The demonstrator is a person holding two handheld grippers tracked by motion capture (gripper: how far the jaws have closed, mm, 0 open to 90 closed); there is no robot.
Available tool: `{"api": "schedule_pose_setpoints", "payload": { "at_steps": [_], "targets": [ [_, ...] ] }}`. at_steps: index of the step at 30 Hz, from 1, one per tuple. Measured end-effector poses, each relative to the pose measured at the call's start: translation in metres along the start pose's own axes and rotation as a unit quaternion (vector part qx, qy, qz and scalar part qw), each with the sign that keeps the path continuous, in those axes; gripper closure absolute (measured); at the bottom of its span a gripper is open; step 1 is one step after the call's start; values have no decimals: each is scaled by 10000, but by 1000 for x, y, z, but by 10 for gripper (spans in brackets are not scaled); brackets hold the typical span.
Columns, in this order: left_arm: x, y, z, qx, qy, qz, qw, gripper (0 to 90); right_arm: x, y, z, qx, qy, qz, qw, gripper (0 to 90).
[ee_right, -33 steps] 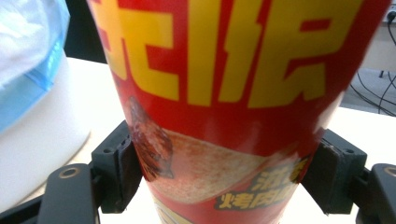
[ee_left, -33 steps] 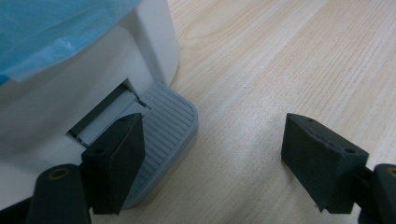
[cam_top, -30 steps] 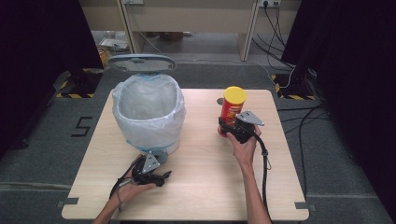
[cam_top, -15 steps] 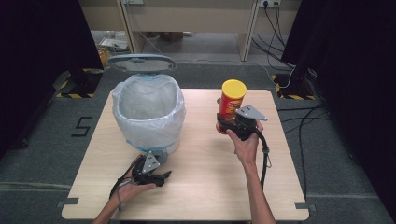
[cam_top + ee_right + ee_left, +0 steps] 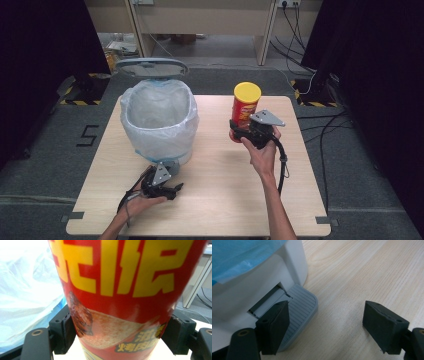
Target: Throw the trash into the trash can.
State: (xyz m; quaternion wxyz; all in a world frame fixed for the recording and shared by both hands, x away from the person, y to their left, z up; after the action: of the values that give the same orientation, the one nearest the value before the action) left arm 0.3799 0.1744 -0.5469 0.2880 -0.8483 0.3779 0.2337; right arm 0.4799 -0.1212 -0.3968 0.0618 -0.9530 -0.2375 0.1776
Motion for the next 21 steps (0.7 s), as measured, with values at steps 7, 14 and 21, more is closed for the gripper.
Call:
{"api": "schedule_pose_setpoints", "payload": {
  "at_steps": [7,14,21],
  "targets": [
    [0,0,0,-16,16,3,10000,210,-7,-9,-12,3,-7,-71,10000,241],
    [0,0,0,-8,25,18,10000,210,-15,-24,-28,-147,0,-203,9997,242],
    [0,0,0,-7,36,-6,10000,209,-23,-36,-43,-150,53,-325,9993,242]
  ]
}}
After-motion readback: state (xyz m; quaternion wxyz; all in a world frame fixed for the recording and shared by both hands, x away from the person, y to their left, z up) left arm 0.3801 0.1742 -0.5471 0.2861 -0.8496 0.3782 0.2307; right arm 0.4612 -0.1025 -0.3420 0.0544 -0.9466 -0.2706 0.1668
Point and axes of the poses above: each handheld gripper's, and its own axes: x roughly forward along the jaws, z roughly out of its underside, y roughly to its right, the point moved 4 cm from there along x, roughly forward along the jaws, and after that the axes turned 13 degrees about x, right-handed, at the moved point
